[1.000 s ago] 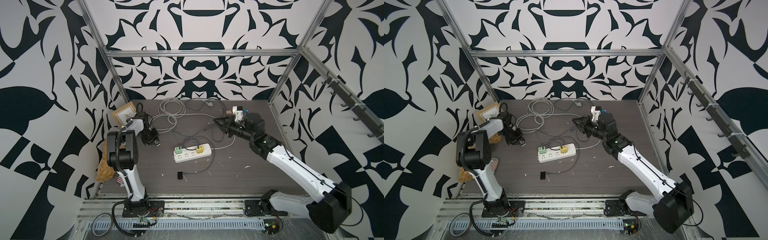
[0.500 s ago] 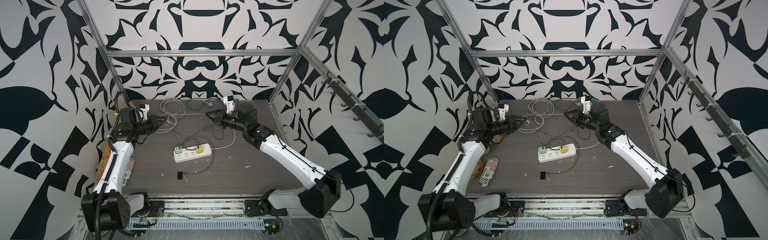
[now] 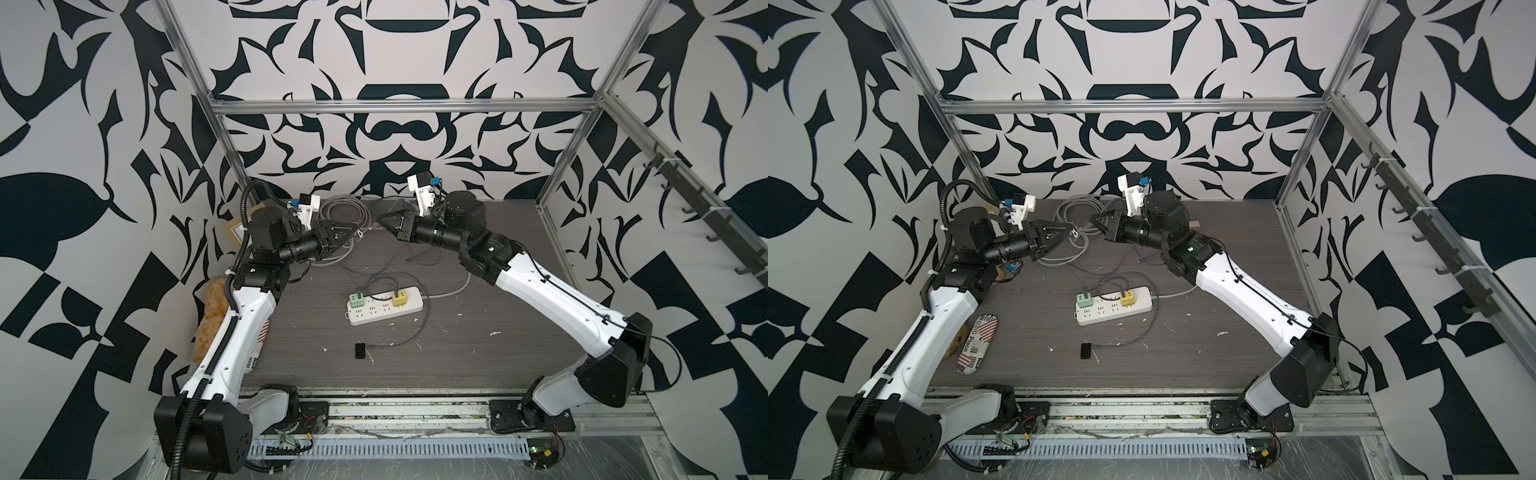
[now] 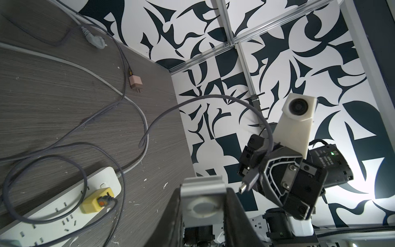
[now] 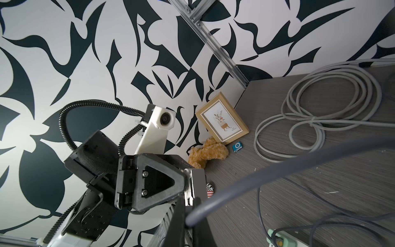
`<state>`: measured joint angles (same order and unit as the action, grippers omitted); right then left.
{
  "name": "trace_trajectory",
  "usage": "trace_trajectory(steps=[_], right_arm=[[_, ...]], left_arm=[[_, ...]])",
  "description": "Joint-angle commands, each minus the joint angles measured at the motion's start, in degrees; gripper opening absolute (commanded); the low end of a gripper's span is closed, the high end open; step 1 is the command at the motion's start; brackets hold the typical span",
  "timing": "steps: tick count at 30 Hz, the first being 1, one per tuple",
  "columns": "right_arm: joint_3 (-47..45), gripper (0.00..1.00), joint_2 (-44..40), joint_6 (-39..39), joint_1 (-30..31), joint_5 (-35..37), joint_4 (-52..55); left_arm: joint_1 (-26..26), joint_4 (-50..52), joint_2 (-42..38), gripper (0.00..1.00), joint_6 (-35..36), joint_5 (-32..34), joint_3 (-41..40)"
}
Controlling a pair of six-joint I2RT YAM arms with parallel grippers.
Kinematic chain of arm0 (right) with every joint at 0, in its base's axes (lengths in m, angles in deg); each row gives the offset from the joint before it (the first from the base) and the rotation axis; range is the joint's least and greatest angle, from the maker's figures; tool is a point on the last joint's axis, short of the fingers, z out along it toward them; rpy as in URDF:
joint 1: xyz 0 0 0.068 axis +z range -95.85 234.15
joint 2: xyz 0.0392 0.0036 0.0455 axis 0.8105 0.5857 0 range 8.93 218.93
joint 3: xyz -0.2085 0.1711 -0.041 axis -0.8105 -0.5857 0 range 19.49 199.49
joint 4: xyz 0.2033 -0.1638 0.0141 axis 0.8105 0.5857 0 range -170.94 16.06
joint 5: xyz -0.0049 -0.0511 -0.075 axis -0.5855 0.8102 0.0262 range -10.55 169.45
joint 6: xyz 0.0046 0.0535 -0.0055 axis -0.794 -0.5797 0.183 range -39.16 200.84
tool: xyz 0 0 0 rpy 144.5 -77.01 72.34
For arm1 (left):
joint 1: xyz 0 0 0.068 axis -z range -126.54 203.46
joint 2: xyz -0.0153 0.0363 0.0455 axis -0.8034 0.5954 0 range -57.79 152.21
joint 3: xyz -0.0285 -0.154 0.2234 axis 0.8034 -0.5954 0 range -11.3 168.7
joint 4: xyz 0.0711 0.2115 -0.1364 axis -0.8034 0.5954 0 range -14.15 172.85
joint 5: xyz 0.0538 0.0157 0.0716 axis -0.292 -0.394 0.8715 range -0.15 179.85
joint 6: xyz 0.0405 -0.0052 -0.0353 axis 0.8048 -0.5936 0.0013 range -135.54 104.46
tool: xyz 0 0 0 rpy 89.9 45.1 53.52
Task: Charge mp3
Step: Pick up the MP3 player from the center of the board, then insert the charging cable into the MP3 player.
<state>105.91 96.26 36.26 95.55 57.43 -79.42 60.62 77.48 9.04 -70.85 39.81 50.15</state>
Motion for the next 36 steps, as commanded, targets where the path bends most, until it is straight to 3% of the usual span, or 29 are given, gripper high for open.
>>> trace_trajectory(steps=[1, 25, 36], right_arm=[[2.53, 0.0, -0.93, 2.39, 0.43, 0.77, -1.05], [3.24, 0.0, 2.06, 0.52, 1.88, -0.45, -2.98], [2.56, 0.0, 1.57, 5.48, 2.08, 1.12, 1.71]], left_arm=[[0.14, -3.2, 0.3, 0.05, -1.52, -1.01, -0.47], [2.06, -5.06, 1.11, 0.02, -0.86, -0.05, -0.97], [2.13, -4.88, 2.07, 0.01, -1.12, -0.21, 0.7]])
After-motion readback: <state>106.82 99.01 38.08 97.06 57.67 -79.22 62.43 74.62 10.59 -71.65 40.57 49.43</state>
